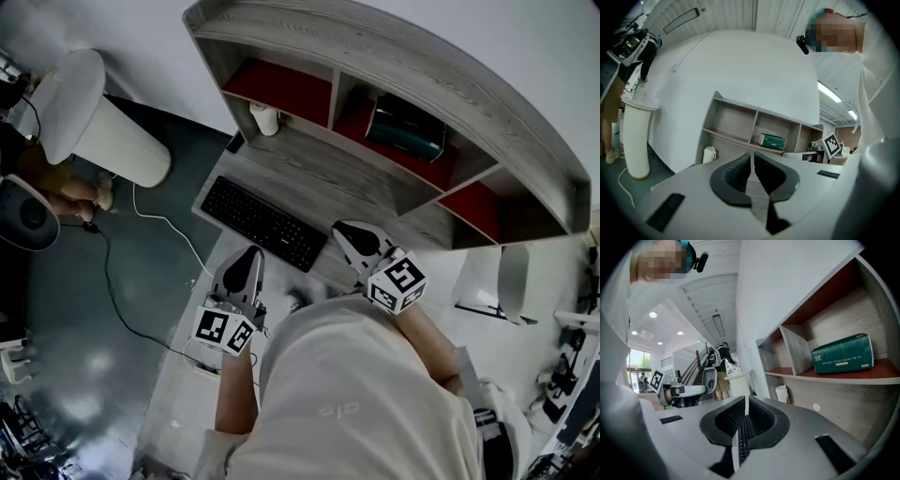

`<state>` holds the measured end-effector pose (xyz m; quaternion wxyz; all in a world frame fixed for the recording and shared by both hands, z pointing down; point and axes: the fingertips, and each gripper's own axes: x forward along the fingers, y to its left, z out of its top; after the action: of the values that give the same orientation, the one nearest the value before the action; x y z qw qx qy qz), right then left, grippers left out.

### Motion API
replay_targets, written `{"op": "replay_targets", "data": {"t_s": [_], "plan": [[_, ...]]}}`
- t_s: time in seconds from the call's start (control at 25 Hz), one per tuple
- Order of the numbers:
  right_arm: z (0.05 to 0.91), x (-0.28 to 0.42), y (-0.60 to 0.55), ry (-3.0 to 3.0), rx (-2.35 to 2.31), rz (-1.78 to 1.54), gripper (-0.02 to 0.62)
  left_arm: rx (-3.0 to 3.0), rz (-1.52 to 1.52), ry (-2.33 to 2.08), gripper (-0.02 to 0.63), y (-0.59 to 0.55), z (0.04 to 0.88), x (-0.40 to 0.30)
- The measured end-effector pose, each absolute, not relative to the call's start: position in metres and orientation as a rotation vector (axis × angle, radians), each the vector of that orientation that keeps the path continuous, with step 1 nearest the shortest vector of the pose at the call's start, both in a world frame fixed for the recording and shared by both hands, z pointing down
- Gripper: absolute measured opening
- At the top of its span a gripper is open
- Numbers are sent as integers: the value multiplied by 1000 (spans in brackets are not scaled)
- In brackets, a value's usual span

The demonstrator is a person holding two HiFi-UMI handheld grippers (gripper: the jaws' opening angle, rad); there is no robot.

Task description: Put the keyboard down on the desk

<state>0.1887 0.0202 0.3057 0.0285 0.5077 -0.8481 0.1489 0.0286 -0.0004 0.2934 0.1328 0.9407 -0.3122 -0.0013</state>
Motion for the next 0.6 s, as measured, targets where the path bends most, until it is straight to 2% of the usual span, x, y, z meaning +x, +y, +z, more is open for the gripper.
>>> {"op": "replay_targets", "data": {"t_s": [0.6], "plan": [[311, 186, 24, -2598, 1555, 436, 43, 2679, 8, -944, 31, 4, 298, 22]]}}
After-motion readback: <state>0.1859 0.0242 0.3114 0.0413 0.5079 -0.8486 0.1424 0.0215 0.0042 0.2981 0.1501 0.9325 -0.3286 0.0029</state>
